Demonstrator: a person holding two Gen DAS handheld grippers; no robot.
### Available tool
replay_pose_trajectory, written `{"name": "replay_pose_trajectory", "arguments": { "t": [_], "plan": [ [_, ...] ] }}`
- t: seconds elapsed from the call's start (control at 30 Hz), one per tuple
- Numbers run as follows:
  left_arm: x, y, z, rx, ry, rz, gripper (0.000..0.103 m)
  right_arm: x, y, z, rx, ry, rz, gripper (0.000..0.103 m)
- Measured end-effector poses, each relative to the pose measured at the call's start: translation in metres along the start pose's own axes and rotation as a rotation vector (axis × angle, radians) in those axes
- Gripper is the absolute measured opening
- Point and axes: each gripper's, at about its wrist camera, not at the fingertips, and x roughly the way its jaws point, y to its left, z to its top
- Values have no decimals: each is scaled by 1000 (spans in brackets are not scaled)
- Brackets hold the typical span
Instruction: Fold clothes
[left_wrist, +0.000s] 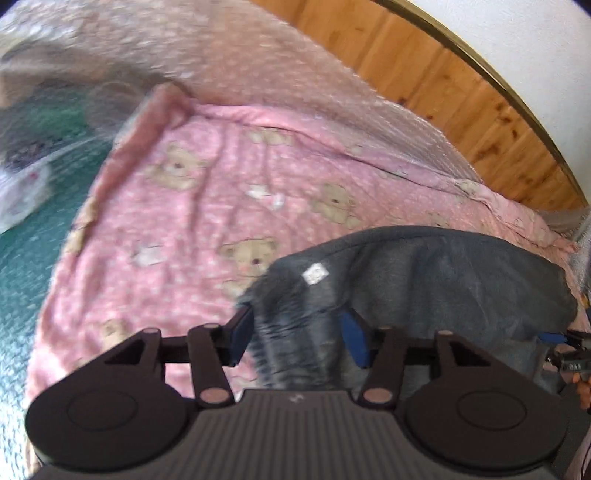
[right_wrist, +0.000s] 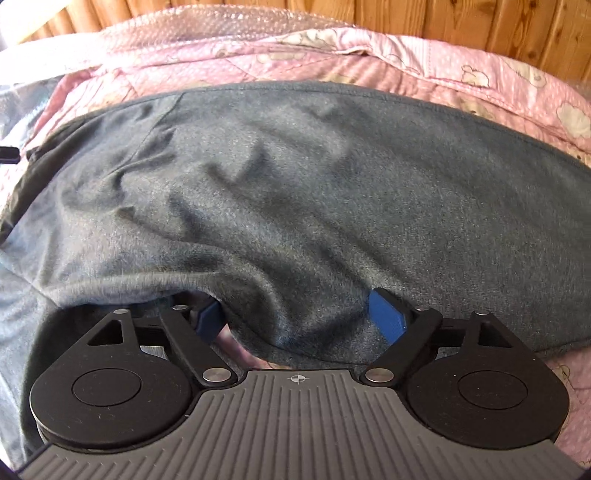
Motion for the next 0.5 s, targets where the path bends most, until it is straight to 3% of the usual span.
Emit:
{"name": "replay_pose_trajectory", "arguments": {
  "t": [0.1, 0.37, 0.43, 0.47, 0.5],
  "plan": [
    [6, 12, 1, -68, 1, -44, 53, 5, 12, 0, -51, 11, -31, 93],
    [36, -2, 11, -22, 25, -37, 50, 4, 10, 4, -32, 12, -28, 94],
    [40, 2, 12, -19, 26, -18, 26, 3, 10, 2, -36, 5, -28, 94],
    [40, 4, 12, -20, 19, -14, 8, 3, 10, 2, -35, 2, -27, 94],
    [36, 5, 13, -28, -8, -25, 7, 3, 9, 2, -34, 1, -25, 94]
  ]
}}
